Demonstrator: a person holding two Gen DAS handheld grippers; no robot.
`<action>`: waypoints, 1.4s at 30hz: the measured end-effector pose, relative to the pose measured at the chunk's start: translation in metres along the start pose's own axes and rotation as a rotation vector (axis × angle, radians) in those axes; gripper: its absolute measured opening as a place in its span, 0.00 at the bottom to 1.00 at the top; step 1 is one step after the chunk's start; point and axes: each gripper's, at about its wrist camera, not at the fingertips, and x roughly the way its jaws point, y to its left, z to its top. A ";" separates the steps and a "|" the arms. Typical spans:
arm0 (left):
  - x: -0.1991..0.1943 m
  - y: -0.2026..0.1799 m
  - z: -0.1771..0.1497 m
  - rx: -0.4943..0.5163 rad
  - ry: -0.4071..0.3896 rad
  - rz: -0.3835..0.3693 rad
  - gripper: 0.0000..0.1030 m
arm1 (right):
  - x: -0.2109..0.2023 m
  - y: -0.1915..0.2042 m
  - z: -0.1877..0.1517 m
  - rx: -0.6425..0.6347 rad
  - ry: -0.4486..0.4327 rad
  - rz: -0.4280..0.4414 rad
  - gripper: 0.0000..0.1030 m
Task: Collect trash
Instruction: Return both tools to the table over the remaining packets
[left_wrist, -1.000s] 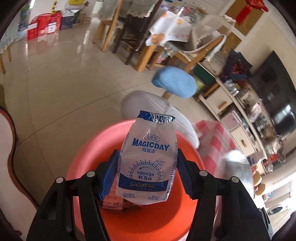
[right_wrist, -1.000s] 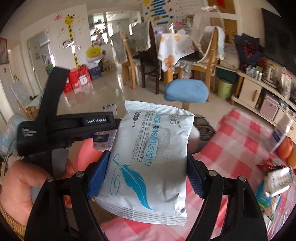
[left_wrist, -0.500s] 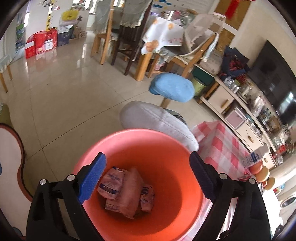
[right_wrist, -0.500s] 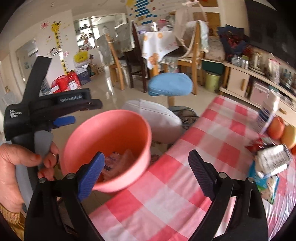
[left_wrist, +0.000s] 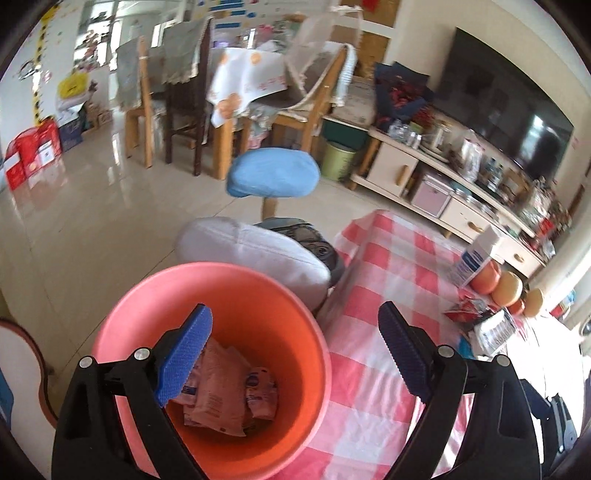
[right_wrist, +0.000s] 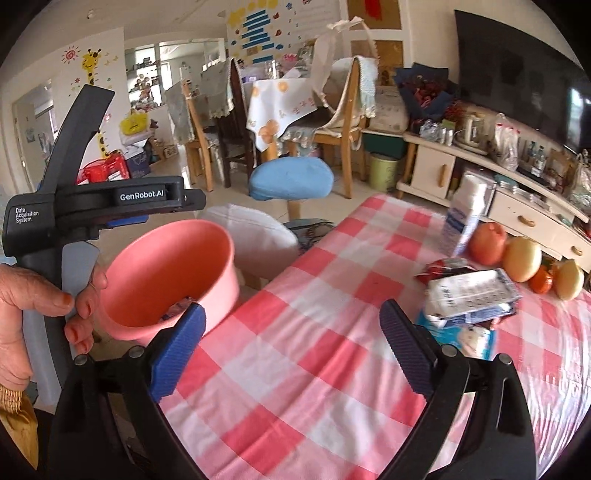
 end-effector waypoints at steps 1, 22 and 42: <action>-0.001 -0.006 0.000 0.011 -0.002 -0.008 0.88 | -0.003 -0.004 -0.001 0.005 -0.002 -0.006 0.93; 0.003 -0.131 -0.020 0.246 0.026 -0.141 0.88 | -0.048 -0.116 -0.044 0.144 -0.019 -0.137 0.93; 0.039 -0.216 -0.033 0.318 0.127 -0.206 0.88 | -0.053 -0.194 -0.079 0.229 0.015 -0.218 0.94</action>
